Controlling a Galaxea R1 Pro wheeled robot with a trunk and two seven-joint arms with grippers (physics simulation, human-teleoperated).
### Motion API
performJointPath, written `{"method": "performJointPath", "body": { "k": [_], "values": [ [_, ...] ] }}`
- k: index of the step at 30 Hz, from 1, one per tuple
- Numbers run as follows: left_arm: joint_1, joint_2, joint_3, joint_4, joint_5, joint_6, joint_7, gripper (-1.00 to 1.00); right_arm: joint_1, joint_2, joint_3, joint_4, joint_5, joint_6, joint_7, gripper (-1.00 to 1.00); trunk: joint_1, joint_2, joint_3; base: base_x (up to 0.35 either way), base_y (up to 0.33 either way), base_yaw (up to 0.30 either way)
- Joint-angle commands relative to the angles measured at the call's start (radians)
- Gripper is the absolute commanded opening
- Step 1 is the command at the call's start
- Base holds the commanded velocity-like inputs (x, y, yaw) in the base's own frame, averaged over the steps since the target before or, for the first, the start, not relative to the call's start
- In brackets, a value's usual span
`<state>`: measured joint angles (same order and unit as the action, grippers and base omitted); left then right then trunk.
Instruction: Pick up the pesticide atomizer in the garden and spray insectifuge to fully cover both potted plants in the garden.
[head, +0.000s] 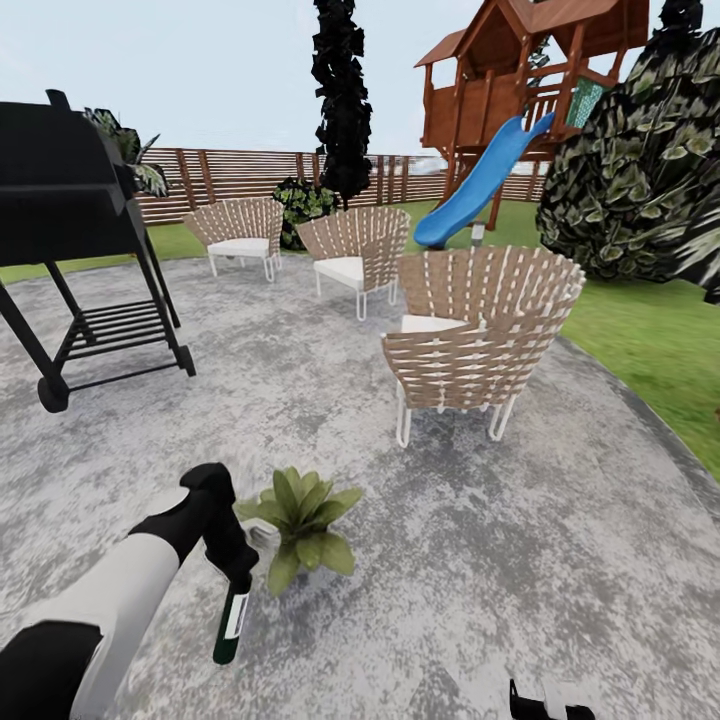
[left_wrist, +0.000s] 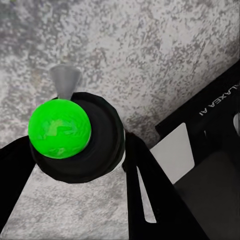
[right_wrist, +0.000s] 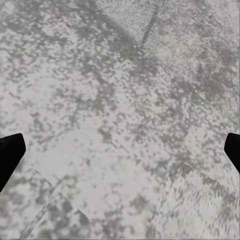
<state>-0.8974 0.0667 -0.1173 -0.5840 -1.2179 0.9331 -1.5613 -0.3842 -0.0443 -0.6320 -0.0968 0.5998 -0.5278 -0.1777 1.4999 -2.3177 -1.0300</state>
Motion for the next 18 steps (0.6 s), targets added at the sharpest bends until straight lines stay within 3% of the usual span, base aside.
{"method": "performJointPath", "body": {
  "k": [1,7,13,18],
  "values": [
    [-0.002,-0.001,-0.004,-0.002,-0.006,0.011,-0.010,-1.00,-0.001,0.000,-0.005,0.002,0.011,-0.003,-0.006,1.00,0.000,0.000,-0.001,0.298,0.055,0.000],
    [-0.009,-0.019,-0.004,-0.014,-0.006,0.018,-0.010,-1.00,-0.001,0.000,-0.005,0.002,0.011,-0.003,-0.006,1.00,0.000,0.000,-0.001,0.058,0.008,0.000],
    [-0.037,-0.024,-0.004,-0.095,-0.005,0.025,-0.010,-1.00,-0.001,0.000,-0.005,0.002,0.011,-0.003,-0.006,1.00,0.000,0.000,-0.001,0.001,0.000,0.000],
    [-0.044,-0.017,-0.006,-0.100,-0.004,0.024,-0.010,-1.00,-0.001,0.000,-0.005,0.002,0.011,-0.003,-0.007,1.00,0.000,0.000,-0.001,0.000,0.000,0.000]
  ]
}}
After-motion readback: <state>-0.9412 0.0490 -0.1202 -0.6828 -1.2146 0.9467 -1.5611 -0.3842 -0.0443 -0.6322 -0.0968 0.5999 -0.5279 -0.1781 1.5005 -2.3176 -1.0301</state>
